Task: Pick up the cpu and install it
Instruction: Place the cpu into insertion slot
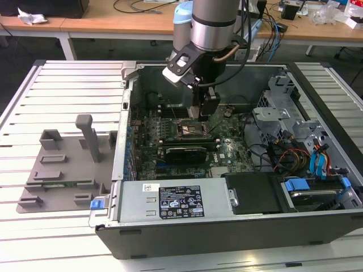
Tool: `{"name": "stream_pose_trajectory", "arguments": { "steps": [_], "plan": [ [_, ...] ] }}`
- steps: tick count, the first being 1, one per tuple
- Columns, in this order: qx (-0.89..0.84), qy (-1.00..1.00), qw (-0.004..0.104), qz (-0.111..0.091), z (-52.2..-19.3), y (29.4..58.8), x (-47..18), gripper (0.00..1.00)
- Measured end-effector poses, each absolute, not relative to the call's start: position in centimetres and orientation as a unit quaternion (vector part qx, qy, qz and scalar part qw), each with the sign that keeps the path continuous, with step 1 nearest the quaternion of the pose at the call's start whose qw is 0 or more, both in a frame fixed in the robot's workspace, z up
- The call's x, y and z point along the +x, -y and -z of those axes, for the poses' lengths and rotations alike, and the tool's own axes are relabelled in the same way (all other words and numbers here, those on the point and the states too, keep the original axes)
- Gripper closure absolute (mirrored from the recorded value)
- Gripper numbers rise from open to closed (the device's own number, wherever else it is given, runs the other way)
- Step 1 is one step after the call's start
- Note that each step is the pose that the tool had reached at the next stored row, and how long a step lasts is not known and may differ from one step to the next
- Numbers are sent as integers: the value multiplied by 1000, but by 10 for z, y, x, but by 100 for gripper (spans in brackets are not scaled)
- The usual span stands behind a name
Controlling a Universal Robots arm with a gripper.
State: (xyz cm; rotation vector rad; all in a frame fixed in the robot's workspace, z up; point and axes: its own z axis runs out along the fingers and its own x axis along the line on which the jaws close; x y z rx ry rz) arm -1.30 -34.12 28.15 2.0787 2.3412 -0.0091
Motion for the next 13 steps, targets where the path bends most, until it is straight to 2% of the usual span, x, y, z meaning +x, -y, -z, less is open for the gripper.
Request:
{"name": "stream_pose_trajectory", "arguments": {
  "steps": [13],
  "plan": [
    [664, -748, 6, 3, -276, 339, -6, 45]
  ]
}}
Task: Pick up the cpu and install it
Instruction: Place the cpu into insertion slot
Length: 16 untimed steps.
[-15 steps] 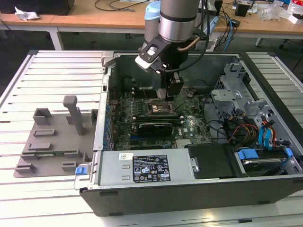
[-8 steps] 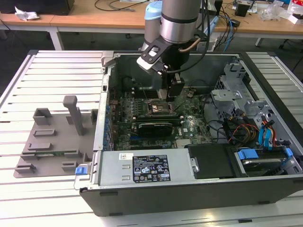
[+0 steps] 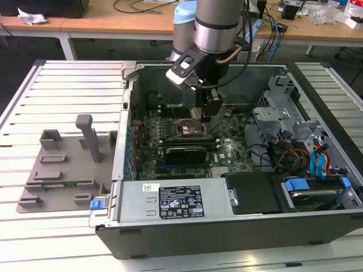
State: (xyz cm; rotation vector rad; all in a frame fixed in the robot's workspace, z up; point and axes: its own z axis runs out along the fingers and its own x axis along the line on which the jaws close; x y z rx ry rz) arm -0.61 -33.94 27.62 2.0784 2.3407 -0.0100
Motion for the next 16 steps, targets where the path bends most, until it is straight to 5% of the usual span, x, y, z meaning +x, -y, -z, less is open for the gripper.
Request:
{"name": "stream_pose_trajectory", "arguments": {
  "steps": [16],
  "plan": [
    [684, -730, 6, 4, -263, 320, -6, 45]
  ]
}}
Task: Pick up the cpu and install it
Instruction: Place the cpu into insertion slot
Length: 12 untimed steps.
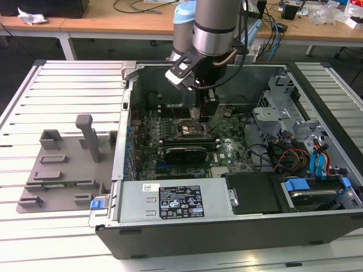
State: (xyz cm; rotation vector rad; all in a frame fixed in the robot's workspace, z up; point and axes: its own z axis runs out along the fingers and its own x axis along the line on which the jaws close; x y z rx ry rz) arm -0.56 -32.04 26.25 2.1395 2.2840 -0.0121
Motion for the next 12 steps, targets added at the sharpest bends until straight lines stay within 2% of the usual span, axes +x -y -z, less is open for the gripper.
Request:
{"name": "stream_pose_trajectory", "arguments": {
  "steps": [12],
  "plan": [
    [684, -730, 6, 4, -252, 309, -6, 45]
  ]
}}
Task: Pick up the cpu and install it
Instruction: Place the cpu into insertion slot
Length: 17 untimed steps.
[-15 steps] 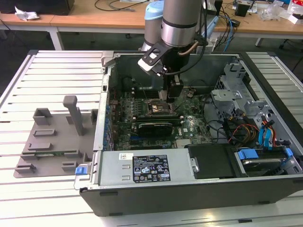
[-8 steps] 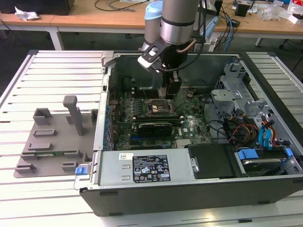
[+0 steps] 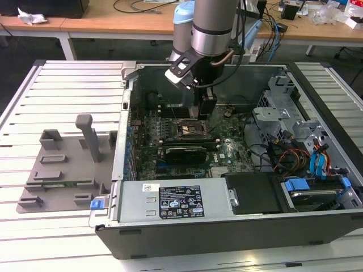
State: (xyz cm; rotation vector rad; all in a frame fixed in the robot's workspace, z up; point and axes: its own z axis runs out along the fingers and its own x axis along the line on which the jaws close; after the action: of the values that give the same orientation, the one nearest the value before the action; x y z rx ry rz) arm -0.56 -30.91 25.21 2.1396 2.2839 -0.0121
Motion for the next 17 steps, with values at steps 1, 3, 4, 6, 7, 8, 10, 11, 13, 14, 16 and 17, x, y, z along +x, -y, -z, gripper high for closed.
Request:
{"name": "stream_pose_trajectory", "arguments": {
  "steps": [1, 3, 4, 6, 7, 8, 10, 11, 13, 14, 16, 17],
  "plan": [
    [684, -730, 6, 4, -251, 309, -6, 45],
    [684, -730, 6, 4, -249, 308, -6, 45],
    [684, -730, 6, 4, -249, 307, -6, 45],
    [684, -730, 6, 4, -248, 307, -6, 45],
    [684, -730, 6, 4, -246, 306, -6, 45],
    [684, -730, 6, 4, -245, 306, -6, 45],
    [684, -730, 6, 4, -242, 305, -6, 45],
    [684, -730, 6, 4, -241, 305, -6, 45],
    [684, -730, 6, 4, -239, 302, -6, 45],
    [684, -730, 6, 4, -238, 301, -6, 45],
    [684, -730, 6, 4, -236, 297, -6, 45],
    [684, -730, 6, 4, -235, 295, -6, 45]
  ]
}}
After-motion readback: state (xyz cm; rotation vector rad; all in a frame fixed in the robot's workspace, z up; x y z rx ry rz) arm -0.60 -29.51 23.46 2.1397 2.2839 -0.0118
